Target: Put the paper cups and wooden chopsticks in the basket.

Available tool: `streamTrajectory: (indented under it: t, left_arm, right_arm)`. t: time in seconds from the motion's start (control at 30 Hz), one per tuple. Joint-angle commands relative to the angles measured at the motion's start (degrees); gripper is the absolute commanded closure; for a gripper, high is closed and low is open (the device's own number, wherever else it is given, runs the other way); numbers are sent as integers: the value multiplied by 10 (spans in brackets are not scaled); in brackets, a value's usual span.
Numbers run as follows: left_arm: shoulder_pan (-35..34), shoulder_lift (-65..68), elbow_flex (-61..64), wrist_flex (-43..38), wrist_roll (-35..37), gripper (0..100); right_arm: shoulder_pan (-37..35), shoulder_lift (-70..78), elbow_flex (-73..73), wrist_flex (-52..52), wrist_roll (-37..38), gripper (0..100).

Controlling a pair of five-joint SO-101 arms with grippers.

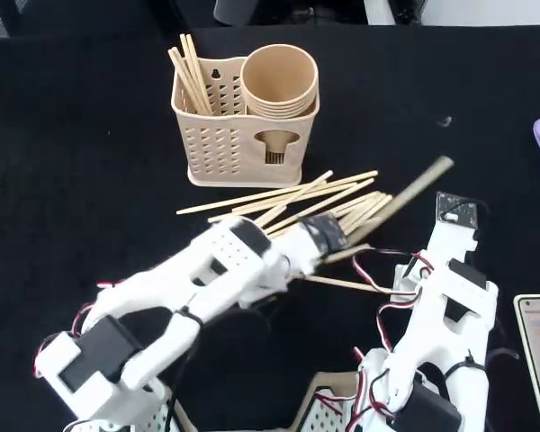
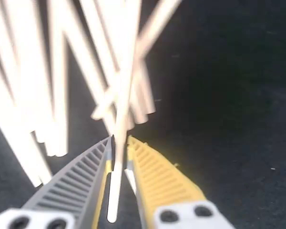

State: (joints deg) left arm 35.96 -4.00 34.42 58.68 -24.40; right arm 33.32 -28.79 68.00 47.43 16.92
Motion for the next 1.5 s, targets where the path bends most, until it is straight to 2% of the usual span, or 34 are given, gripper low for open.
streamTrajectory:
  t: [0.0,0.53,0.67,0.8,1.0,1.27,1.47]
  left_arm:
    - [-26,-23,-22,-2,9,851]
    - [-13,-37,-75,-3,23,839]
    - [12,-36,-69,-10,22,779]
    - [24,-25,-59,-69,22,780]
    - [22,69,-73,-118,23,781]
    - [28,129,-107,-113,18,900]
    - [38,111,-135,-20,18,966]
  right_arm:
    - [8,-18,3,-8,1,836]
    - [8,-18,3,-8,1,836]
    - [8,-18,3,-8,1,836]
    - [8,-18,4,-8,1,836]
    - [8,-18,5,-8,1,836]
    - [8,-18,6,-8,3,836]
    - [7,-18,6,-8,4,835]
